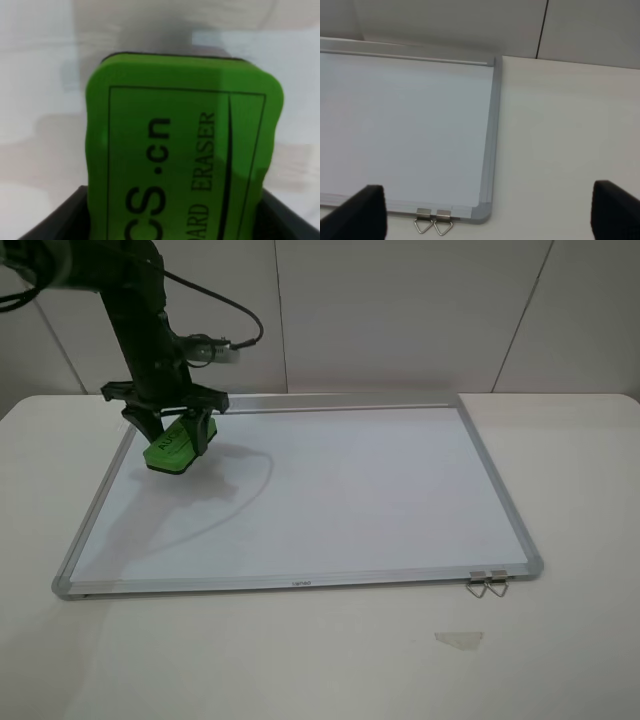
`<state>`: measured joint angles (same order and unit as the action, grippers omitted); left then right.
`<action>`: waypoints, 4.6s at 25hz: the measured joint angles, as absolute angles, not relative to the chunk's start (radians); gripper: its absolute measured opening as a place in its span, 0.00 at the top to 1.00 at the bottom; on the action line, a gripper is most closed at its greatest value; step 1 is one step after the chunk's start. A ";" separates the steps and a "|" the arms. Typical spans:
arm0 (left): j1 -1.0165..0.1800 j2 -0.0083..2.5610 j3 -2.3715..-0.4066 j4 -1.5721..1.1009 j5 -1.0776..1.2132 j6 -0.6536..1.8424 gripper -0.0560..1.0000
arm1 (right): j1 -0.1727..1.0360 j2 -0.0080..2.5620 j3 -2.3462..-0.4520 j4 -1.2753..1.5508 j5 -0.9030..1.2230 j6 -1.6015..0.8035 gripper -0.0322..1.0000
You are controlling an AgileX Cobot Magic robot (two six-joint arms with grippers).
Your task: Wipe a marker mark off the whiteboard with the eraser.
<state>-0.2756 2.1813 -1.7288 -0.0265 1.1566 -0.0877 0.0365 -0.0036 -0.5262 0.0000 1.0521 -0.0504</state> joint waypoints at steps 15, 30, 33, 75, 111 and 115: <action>-0.276 1.820 -1.241 0.063 0.929 -0.519 0.38 | 0.037 -0.004 -0.526 0.000 1.052 -0.050 0.18; -0.274 1.792 -0.840 0.182 0.608 -0.660 0.38 | 0.037 -0.004 -0.526 0.000 1.052 -0.050 0.18; -0.237 1.792 -0.837 0.221 0.599 -0.676 0.38 | 0.037 -0.004 -0.526 0.000 1.052 -0.050 0.18; -0.207 1.719 -0.947 0.017 0.795 -0.366 0.28 | 0.037 -0.004 -0.526 0.000 1.052 -0.050 0.18; 0.024 0.453 -0.585 0.000 1.177 0.000 0.28 | 0.037 -0.004 -0.526 0.000 1.052 -0.050 0.18; 0.024 0.290 -0.539 0.000 1.117 0.000 0.28 | 0.037 -0.004 -0.526 0.000 1.052 -0.050 0.18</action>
<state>0.0238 0.2904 -0.5387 0.0000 1.1171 0.0000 0.0365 -0.0036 -0.5262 0.0000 1.0521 -0.0503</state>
